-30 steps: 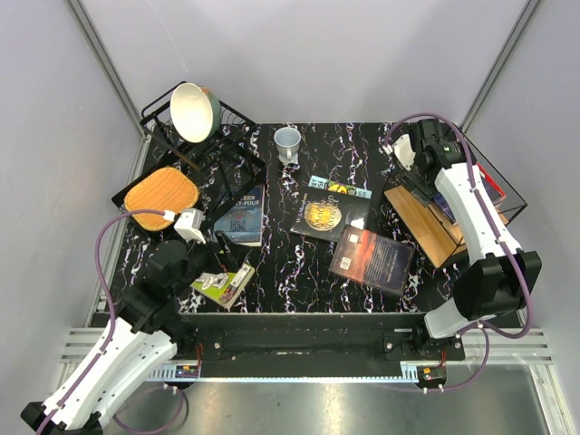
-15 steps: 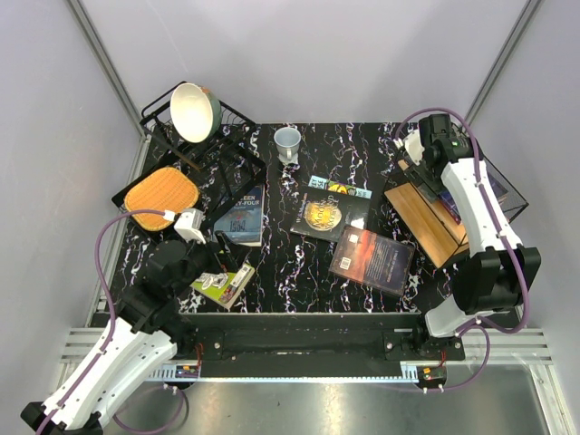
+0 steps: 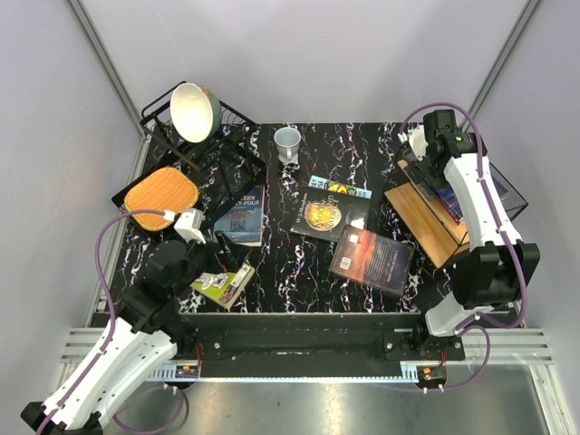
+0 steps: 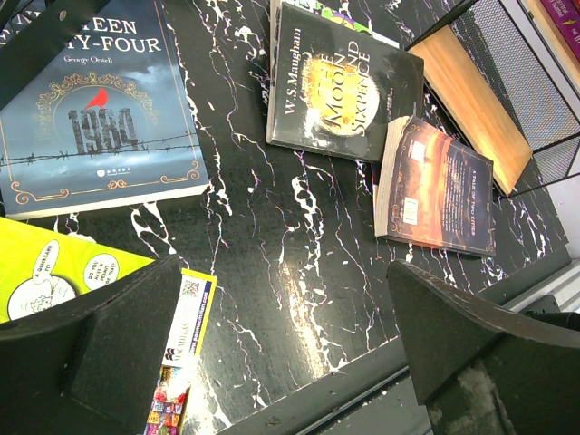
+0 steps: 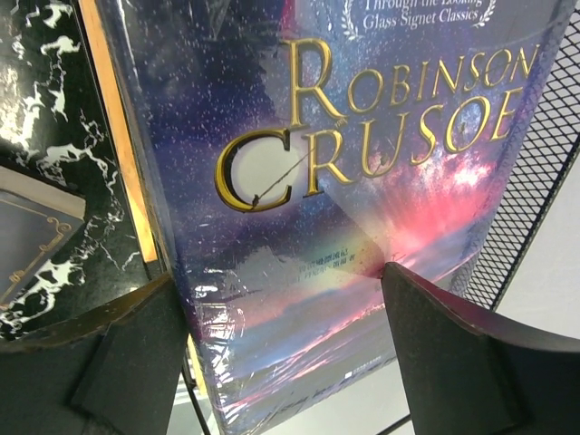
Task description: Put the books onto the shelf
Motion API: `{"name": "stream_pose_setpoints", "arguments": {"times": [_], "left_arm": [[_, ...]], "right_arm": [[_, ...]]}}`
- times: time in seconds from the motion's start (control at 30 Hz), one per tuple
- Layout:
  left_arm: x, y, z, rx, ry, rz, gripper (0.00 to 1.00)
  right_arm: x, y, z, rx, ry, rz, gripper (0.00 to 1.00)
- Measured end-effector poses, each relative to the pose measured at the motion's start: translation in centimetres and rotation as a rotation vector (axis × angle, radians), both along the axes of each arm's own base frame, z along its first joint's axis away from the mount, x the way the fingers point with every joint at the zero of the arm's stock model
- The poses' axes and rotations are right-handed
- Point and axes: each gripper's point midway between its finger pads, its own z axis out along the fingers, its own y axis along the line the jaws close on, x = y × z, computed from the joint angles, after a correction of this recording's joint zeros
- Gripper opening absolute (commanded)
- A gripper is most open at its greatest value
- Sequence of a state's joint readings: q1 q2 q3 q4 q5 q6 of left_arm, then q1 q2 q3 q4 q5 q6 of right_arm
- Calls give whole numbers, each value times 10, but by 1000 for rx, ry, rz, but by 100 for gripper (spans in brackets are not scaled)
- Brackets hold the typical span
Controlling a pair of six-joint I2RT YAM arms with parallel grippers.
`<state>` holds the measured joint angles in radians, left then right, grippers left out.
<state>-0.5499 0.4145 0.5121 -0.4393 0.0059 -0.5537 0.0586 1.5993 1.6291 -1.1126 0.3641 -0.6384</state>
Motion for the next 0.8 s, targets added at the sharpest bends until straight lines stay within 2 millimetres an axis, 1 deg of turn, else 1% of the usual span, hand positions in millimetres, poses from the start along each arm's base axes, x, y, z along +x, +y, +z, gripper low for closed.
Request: {"name": "stream_pose_setpoints", "arguments": {"times": [0.3,0.57,0.73,0.8], "left_arm": [[0,0,0,0,0,0,99],[0,0,0,0,0,0,99],[0,0,0,0,0,0,99],[0,0,0,0,0,0,99]], "right_arm": [[10,1,0,14,-13,-35,83],[9,-1,1,5,-18,-45,87],[9,-1,1,0,-16,-42,87],[9,-2,1,-2,-15,-39,86]]}}
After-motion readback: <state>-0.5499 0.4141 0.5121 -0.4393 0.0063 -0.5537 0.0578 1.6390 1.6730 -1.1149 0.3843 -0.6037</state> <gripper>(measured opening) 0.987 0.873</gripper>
